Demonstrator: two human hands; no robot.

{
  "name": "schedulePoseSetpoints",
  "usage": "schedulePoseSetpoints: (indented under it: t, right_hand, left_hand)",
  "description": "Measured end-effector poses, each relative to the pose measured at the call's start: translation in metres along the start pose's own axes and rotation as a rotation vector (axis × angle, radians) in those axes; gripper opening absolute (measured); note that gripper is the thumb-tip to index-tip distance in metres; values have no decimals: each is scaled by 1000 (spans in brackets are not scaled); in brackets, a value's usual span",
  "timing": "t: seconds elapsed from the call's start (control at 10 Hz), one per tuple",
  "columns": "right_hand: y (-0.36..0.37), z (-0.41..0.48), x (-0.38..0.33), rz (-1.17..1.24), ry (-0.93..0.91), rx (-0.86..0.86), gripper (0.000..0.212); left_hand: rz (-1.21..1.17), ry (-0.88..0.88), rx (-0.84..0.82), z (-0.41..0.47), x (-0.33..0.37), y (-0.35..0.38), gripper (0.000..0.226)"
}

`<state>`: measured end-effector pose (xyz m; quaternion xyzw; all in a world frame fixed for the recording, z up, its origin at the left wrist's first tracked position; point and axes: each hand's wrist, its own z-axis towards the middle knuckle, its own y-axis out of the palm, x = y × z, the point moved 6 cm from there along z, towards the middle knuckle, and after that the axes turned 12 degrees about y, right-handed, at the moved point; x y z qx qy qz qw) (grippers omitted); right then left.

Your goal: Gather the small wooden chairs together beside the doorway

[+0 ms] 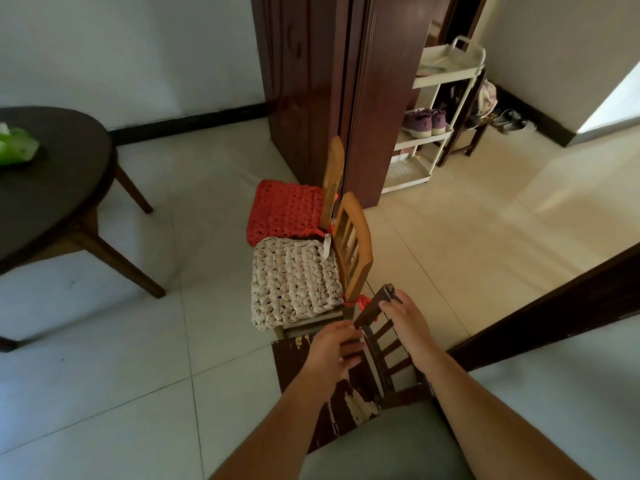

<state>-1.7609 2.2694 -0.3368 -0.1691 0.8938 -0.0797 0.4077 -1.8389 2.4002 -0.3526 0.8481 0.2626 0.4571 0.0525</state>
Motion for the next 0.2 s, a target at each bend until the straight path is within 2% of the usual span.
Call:
schedulePoseSetpoints:
  t: [0.1,0.2]
  right_hand:
    - [2,-37,-23,-28,-2,-60,58]
    - [5,-81,-49,-97,-27,-143,50]
  left_hand:
    - [10,50,27,-36,32,-5,19]
    - [35,140,59,-71,61,-9,20]
